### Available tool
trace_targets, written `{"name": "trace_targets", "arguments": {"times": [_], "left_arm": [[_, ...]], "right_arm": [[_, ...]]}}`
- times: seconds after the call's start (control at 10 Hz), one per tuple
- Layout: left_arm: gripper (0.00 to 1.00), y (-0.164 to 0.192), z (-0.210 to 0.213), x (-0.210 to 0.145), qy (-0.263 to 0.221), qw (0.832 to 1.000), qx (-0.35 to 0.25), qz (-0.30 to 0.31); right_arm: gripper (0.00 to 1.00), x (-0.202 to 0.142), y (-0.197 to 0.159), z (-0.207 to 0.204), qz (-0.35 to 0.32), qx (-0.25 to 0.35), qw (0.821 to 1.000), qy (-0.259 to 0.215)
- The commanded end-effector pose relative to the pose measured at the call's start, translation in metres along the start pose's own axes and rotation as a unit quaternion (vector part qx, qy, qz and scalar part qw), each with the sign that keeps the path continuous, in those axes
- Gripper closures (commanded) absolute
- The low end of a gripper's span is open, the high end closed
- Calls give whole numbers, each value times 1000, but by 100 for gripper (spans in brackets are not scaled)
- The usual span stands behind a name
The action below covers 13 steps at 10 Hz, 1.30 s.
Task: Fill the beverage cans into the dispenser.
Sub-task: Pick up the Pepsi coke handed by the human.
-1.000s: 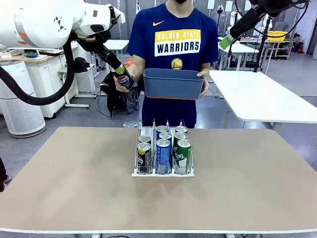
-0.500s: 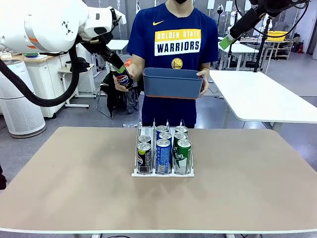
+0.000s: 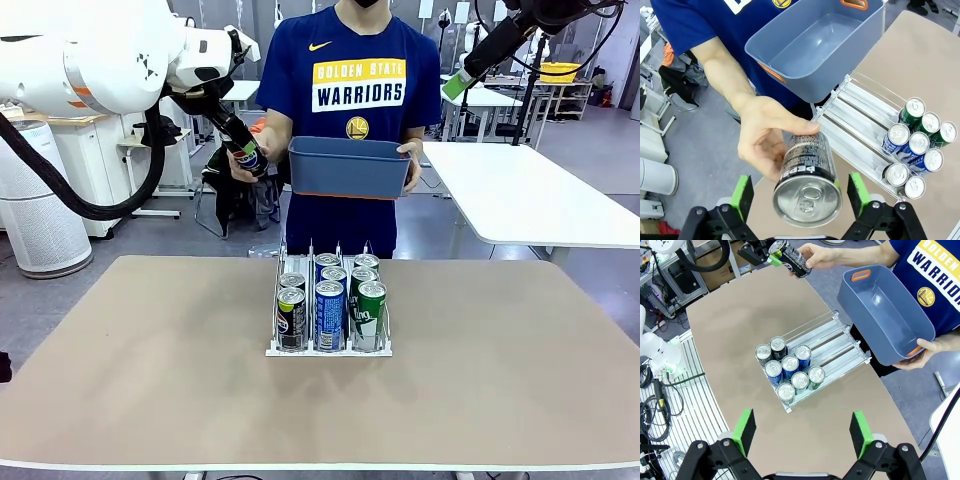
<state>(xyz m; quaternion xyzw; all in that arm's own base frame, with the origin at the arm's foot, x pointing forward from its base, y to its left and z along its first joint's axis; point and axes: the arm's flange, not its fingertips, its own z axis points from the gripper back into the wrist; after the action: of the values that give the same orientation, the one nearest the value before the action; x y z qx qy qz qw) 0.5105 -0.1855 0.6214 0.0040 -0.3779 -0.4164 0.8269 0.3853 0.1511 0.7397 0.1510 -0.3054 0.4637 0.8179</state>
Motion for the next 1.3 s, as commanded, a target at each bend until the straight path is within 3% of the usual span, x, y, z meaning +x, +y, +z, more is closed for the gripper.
{"name": "trace_targets", "arguments": {"times": [0.0, 0.9, 1.0, 1.1, 1.2], "left_arm": [[0, 7, -3, 0, -18, 1000, -10, -5], [0, -2, -11, 1, 0, 1000, -11, 5], [60, -3, -13, 2, 1, 1000, -12, 4], [60, -4, -12, 3, 8, 1000, -8, 11], [100, -6, -11, 3, 10, 1000, -7, 11]], "right_arm": [[0, 0, 0, 1, -1, 6, 1000, 2], [0, 0, 0, 1, -1, 6, 1000, 2], [0, 0, 0, 1, -1, 6, 1000, 2], [0, 0, 0, 1, -1, 6, 1000, 2], [0, 0, 0, 1, -1, 6, 1000, 2]]}}
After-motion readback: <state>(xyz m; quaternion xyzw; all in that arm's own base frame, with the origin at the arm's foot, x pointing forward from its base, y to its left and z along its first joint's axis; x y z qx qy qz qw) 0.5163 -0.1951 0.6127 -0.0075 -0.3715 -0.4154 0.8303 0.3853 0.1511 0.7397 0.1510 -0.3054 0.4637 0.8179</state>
